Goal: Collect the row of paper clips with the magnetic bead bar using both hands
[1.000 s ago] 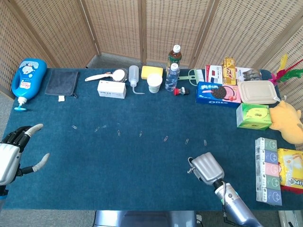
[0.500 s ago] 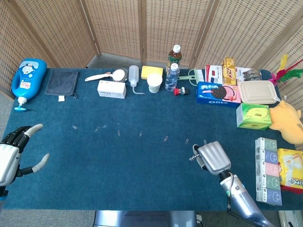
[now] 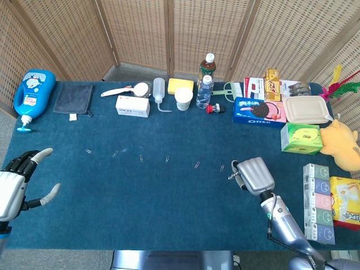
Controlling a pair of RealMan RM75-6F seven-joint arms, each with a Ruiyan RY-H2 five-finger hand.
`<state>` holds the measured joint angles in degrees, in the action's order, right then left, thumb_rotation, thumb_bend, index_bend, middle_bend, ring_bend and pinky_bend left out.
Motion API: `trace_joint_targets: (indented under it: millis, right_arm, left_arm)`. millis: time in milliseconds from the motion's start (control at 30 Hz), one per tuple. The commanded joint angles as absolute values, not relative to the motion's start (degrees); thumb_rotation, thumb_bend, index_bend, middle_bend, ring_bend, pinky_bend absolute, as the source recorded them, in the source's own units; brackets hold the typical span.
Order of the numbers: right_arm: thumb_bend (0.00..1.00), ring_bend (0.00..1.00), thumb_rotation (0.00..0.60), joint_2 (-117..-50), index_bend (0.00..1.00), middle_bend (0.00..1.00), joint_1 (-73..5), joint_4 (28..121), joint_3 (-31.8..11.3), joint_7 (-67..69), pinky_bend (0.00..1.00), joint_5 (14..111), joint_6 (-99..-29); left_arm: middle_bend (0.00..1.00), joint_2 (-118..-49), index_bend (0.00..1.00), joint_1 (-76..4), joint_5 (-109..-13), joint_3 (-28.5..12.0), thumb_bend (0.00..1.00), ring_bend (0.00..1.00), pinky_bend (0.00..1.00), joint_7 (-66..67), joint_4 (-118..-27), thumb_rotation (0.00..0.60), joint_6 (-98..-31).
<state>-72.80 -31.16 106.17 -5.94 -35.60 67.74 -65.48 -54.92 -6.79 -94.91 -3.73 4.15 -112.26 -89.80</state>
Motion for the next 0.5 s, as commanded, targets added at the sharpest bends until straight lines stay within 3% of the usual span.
trace_joint_targets:
  millis: [33, 500]
  right_arm:
    - [0.45, 0.85, 0.6, -73.7, 0.63, 0.81, -32.0, 104.4, -6.7, -35.9, 0.9, 66.1, -64.7]
    - [0.45, 0.85, 0.6, -77.2, 0.63, 0.81, -34.8, 94.7, -7.6, -36.6, 0.9, 59.9, -60.9]
  left_arm:
    - [0.25, -55.1, 0.15, -6.8, -95.0, -3.6, 0.51, 0.2, 0.27, 4.1, -112.1, 0.291, -89.7]
    - [0.25, -55.6, 0.15, -6.7, -94.8, -3.4, 0.5, 0.2, 0.27, 3.8, -111.4, 0.287, -89.6]
